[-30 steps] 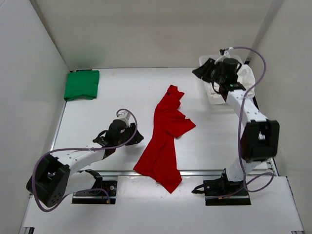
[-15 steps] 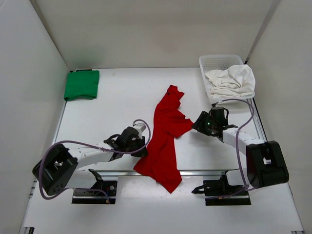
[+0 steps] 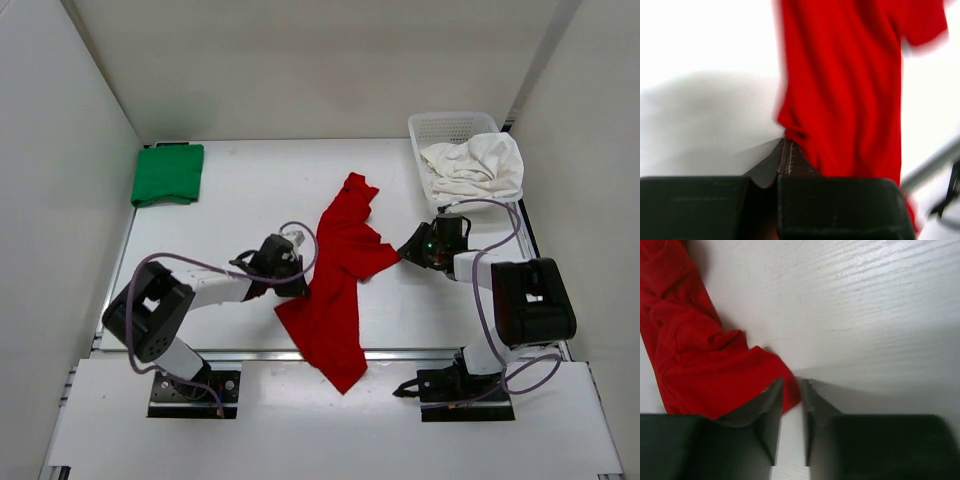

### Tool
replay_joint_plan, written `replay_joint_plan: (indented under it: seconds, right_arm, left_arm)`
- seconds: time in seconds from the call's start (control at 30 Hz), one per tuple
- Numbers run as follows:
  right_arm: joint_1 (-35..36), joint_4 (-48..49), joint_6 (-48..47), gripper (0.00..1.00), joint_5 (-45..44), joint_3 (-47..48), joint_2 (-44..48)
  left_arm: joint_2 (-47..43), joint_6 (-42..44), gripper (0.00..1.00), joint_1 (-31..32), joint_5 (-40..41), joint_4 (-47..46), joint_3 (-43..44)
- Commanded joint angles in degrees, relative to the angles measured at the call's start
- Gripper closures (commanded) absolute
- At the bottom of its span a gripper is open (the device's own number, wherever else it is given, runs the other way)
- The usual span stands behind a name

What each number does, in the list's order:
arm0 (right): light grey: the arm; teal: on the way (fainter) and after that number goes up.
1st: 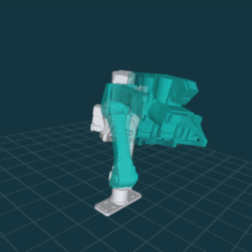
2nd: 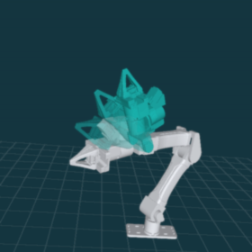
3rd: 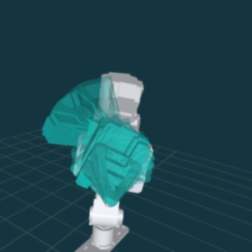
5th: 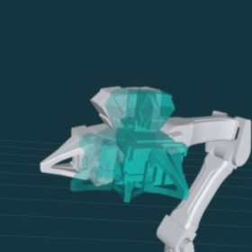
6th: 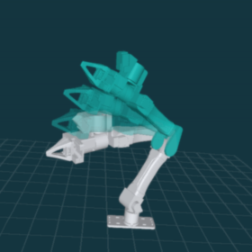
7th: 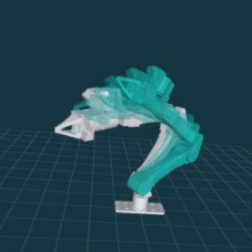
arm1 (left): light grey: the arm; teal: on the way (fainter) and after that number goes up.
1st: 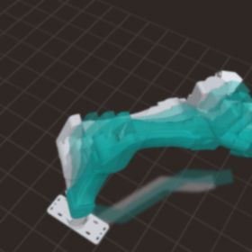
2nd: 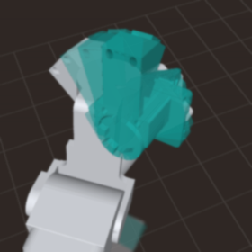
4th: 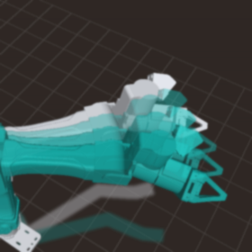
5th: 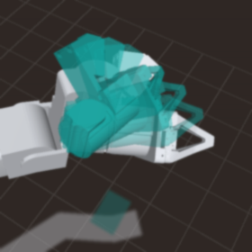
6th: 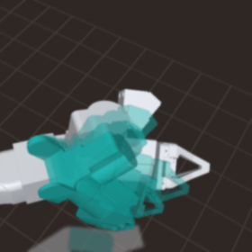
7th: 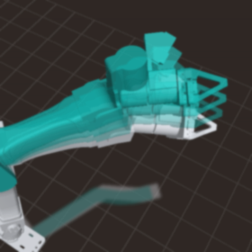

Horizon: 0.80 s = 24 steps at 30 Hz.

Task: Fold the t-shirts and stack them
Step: Flatten out the tshirt

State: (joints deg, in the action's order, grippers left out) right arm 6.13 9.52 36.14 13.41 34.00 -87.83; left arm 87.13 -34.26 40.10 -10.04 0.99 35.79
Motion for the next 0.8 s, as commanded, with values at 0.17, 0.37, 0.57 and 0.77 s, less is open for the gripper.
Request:
replay_joint_plan:
  seconds: [0.17,0.37,0.57,0.77]
  right_arm:
    - [0.55,5.51,1.92,1.00,3.82,1.16,-3.58]
    - [3.01,5.60,3.06,1.00,3.47,0.19,-0.33]
    - [4.06,7.01,3.58,0.67,5.66,-0.17,-0.92]
    - [7.84,11.22,8.77,0.61,5.23,3.96,-7.69]
  left_arm:
    - [14.88,-1.68,1.00,-17.06,4.06,1.19,22.63]
    - [27.55,2.88,1.00,-18.91,9.96,15.16,53.38]
    - [19.41,0.53,0.53,-22.16,10.40,7.49,41.00]
    - [6.22,-7.12,0.53,-29.54,7.50,-5.46,18.39]
